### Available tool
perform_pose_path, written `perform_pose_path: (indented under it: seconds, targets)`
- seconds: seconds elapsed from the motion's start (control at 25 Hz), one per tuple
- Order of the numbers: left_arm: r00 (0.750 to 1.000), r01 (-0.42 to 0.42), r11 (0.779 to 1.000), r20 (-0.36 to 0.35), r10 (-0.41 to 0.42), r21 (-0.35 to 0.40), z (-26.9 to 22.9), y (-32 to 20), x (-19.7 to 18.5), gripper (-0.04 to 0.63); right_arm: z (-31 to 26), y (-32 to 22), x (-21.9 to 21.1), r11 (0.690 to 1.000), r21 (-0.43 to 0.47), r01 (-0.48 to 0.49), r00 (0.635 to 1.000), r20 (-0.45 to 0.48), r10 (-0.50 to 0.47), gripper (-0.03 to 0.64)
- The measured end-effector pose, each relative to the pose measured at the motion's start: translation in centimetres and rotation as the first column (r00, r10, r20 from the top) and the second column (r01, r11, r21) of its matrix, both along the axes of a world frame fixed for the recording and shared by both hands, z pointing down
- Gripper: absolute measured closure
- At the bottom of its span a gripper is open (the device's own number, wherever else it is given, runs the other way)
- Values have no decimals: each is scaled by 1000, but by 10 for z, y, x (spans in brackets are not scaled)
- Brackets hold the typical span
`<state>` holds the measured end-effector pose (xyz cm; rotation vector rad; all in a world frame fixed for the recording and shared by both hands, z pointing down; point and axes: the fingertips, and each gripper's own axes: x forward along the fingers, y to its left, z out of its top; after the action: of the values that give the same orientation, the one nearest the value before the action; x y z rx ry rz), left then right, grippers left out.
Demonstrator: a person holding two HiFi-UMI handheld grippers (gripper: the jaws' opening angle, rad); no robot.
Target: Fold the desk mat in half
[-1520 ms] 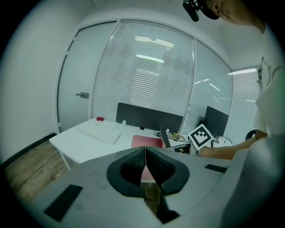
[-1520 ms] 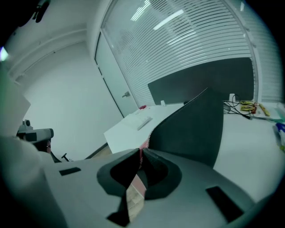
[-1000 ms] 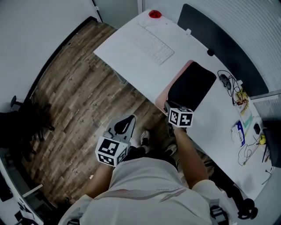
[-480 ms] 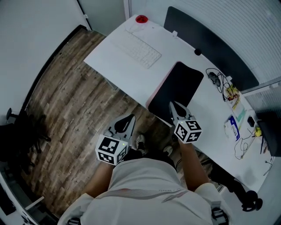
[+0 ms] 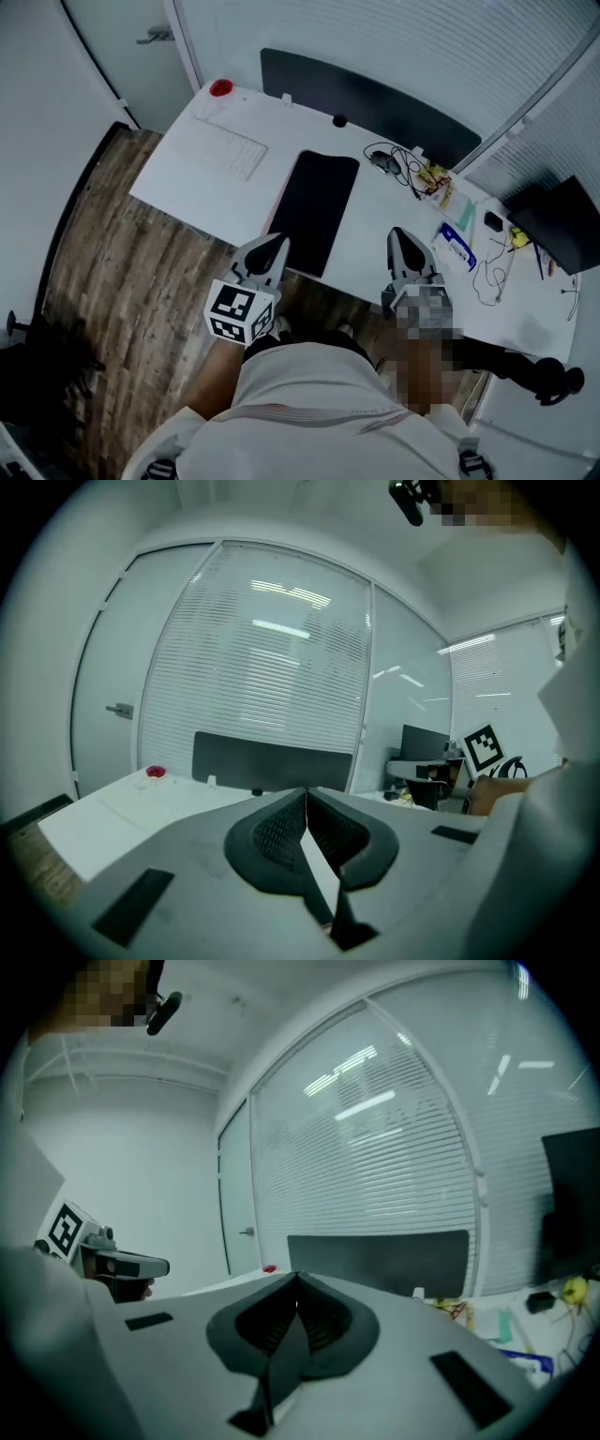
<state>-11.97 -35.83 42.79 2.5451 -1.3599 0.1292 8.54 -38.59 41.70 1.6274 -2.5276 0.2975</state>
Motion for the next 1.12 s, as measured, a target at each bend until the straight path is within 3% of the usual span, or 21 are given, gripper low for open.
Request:
perform_pose_path:
  seconds: [0.4, 1.12]
  targets:
    - [995, -104, 989, 10, 103, 108, -50, -11, 89, 580, -57, 29, 101, 985, 111, -134, 991, 13, 133, 566]
    - [998, -53, 993, -14, 55, 108, -54, -1, 118, 580, -65, 32, 124, 990, 117, -74, 997, -9, 76, 566]
